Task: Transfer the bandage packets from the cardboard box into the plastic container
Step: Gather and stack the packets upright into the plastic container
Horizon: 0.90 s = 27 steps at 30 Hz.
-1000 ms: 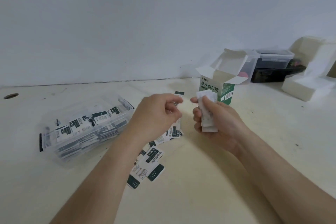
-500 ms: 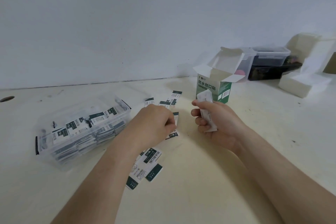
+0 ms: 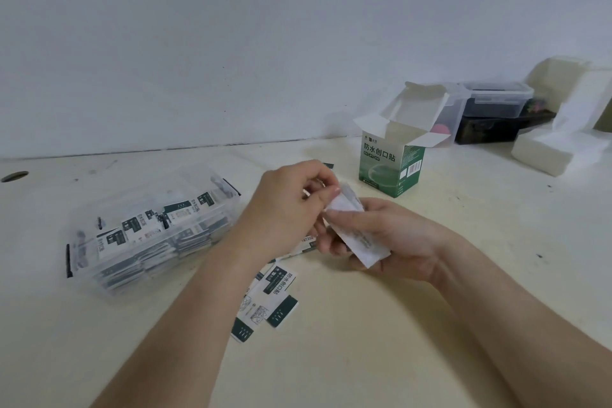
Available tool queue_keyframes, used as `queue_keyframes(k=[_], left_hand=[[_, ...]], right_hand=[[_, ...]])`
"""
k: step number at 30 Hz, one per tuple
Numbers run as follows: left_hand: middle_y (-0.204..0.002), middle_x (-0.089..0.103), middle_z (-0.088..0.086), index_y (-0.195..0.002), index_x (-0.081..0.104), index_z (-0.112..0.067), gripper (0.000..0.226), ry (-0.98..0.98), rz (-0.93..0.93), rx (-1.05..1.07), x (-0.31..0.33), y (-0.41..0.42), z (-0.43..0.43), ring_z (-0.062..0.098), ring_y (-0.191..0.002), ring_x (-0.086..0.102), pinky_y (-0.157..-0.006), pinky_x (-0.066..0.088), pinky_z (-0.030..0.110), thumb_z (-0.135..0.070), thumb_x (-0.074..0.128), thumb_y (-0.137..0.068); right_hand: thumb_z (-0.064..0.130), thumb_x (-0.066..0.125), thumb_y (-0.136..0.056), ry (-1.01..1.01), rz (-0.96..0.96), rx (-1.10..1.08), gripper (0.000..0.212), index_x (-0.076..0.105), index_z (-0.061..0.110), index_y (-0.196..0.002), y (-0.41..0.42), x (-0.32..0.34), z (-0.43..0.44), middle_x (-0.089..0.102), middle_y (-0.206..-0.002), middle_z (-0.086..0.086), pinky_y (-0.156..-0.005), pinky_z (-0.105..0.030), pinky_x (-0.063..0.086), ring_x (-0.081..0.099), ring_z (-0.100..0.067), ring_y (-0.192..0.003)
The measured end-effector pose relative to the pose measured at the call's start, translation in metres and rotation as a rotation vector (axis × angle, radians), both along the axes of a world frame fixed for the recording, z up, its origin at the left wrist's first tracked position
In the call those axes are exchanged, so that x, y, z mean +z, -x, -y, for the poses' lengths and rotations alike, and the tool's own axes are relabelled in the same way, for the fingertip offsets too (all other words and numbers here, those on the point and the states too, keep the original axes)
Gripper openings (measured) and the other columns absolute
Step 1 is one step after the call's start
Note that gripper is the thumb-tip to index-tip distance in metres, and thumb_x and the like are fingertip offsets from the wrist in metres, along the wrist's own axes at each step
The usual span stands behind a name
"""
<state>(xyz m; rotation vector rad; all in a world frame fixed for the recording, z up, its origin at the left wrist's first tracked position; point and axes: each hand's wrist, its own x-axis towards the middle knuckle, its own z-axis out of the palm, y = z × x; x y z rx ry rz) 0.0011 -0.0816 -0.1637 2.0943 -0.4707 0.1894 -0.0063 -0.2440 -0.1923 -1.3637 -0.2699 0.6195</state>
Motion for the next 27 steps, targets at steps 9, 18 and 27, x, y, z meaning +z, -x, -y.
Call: queue_keyframes(k=[9, 18, 27], left_hand=[[-0.108, 0.060, -0.010, -0.116, 0.056, -0.032, 0.036, -0.906, -0.080, 0.017, -0.011, -0.006, -0.018, 0.013, -0.100, 0.056, -0.086, 0.046, 0.029, -0.028, 0.068, -0.083], [-0.098, 0.067, -0.006, -0.101, 0.068, -0.028, 0.025, -0.854, -0.026, 0.060, -0.013, -0.007, -0.015, 0.015, -0.092, 0.062, -0.082, 0.052, 0.030, -0.017, 0.056, -0.081], [-0.098, 0.064, 0.001, -0.105, 0.064, -0.021, 0.027, -0.983, 0.117, 0.046, -0.018, -0.002, -0.005, 0.023, -0.092, 0.059, -0.077, 0.051, 0.032, -0.016, 0.051, -0.082]], right_hand=[[0.014, 0.046, -0.099, -0.060, -0.098, -0.346, 0.014, 0.059, 0.007, -0.099, -0.008, 0.000, -0.001, 0.042, -0.057, -0.002, -0.051, -0.024, 0.036, 0.047, -0.018, -0.054], [0.012, 0.053, -0.095, -0.048, -0.099, -0.455, 0.007, 0.057, 0.009, -0.092, -0.011, -0.002, 0.000, 0.048, -0.062, -0.003, -0.039, -0.017, 0.021, 0.038, -0.011, -0.047], [0.014, 0.055, -0.094, -0.045, -0.117, -0.462, 0.004, 0.055, 0.010, -0.094, -0.012, -0.003, 0.000, 0.050, -0.066, -0.004, -0.040, -0.018, 0.021, 0.037, -0.011, -0.047]])
